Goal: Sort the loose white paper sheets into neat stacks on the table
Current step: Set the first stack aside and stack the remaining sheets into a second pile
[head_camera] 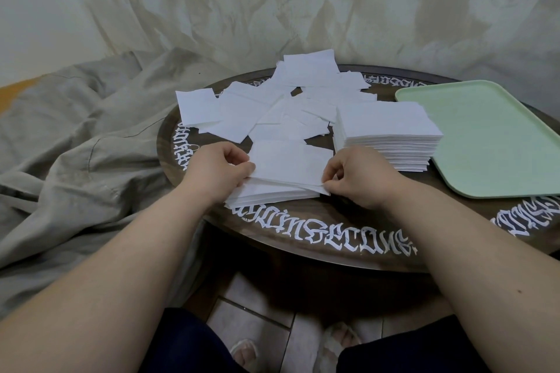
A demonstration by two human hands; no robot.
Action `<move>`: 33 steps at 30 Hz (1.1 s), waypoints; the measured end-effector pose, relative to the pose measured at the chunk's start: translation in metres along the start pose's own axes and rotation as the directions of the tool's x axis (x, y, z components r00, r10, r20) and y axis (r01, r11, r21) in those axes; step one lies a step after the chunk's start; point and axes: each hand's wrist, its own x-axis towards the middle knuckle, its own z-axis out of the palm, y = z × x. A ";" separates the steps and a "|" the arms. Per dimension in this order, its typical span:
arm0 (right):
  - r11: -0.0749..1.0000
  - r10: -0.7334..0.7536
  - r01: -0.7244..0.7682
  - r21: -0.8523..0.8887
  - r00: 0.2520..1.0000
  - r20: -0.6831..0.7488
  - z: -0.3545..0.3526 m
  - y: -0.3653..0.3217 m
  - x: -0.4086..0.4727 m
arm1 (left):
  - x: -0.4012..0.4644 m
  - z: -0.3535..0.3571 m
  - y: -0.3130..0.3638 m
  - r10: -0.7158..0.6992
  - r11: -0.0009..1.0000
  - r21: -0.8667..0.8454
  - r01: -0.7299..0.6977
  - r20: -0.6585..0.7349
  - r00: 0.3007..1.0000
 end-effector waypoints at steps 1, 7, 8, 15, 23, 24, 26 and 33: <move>1.000 -0.001 0.001 -0.004 1.000 0.000 0.000 0.000 0.000 | 0.001 0.000 0.000 -0.019 0.999 -0.035 0.019 0.000 1.000; 0.999 -0.010 0.011 -0.034 1.000 0.028 -0.001 -0.001 0.001 | 0.002 0.000 0.001 -0.136 0.974 -0.178 0.141 0.041 0.990; 0.998 -0.013 0.015 -0.057 0.999 0.034 -0.001 -0.001 0.001 | 0.001 0.000 0.001 -0.137 0.973 -0.181 0.143 0.042 0.990; 0.979 -0.061 0.065 -0.193 0.998 0.022 0.006 -0.001 0.003 | 0.002 0.001 -0.001 -0.152 0.971 -0.181 0.159 0.054 0.987; 0.985 -0.091 0.082 -0.154 0.995 -0.049 0.003 0.001 0.004 | 0.003 0.001 -0.005 -0.175 0.937 -0.297 0.185 0.063 0.983; 0.984 -0.092 0.086 -0.155 0.995 -0.036 0.004 0.002 0.003 | 0.003 0.001 -0.005 -0.186 0.916 -0.345 0.203 0.082 0.979; 0.981 -0.095 0.091 -0.169 0.995 -0.020 0.007 0.002 0.003 | 0.003 0.002 -0.006 -0.196 0.896 -0.380 0.230 0.127 0.972; 0.990 -0.093 0.084 -0.115 0.993 -0.077 0.005 -0.001 0.002 | 0.003 -0.001 -0.009 -0.099 0.988 -0.109 0.109 0.094 0.991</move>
